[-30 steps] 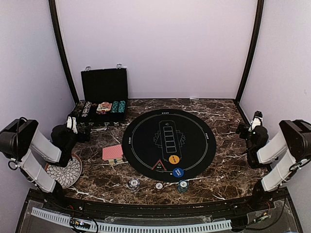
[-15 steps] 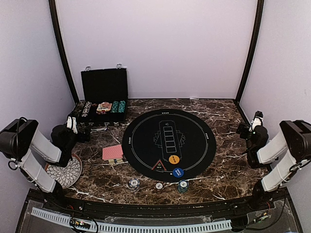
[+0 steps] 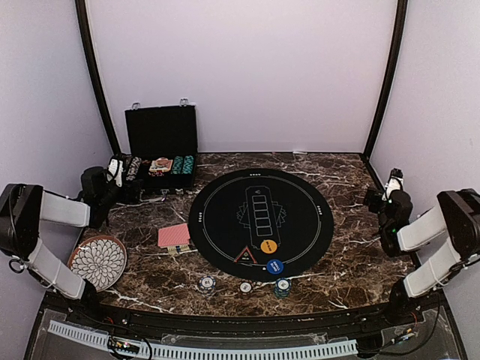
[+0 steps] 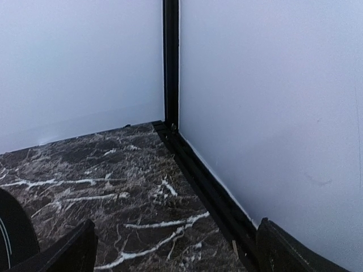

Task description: Distribute texas hold em gaming equipment

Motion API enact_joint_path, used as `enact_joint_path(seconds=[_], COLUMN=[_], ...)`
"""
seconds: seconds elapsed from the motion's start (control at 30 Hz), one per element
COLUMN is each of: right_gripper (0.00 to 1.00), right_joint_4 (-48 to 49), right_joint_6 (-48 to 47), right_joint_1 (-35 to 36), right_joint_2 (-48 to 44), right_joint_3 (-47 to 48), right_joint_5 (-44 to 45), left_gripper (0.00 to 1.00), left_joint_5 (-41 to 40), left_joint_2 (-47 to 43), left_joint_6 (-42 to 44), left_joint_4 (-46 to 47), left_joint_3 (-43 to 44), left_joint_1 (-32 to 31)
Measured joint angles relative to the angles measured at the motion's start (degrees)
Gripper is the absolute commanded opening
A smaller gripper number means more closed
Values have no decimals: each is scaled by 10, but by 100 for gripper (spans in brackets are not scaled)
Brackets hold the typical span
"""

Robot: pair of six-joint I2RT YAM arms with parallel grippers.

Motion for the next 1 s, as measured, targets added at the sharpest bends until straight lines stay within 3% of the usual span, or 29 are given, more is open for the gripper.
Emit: enact_joint_path(seconds=[0.13, 0.2, 0.4, 0.6, 0.83, 1.0], right_gripper=[99, 99, 99, 99, 99, 99], right_joint_4=[-200, -255, -333, -446, -548, -643], right_joint_6=[-11, -9, 38, 169, 259, 232], right_joint_1=[3, 5, 8, -25, -68, 33], right_joint_2=[-54, -74, -148, -168, -143, -83], right_joint_3=[130, 192, 204, 222, 314, 394], right_joint_5=[14, 13, -2, -45, -178, -207], left_gripper=[99, 99, 98, 99, 99, 99], left_joint_5=[7, 15, 49, 111, 165, 127], left_joint_2=[-8, -8, -8, -9, -26, -26], left_joint_6=[6, 7, 7, 9, 11, 11], left_joint_4=[-93, -128, -256, -384, -517, -592], left_joint_3=[42, 58, 121, 203, 268, 310], left_joint_1=[0, 0, 0, 3, 3, 3])
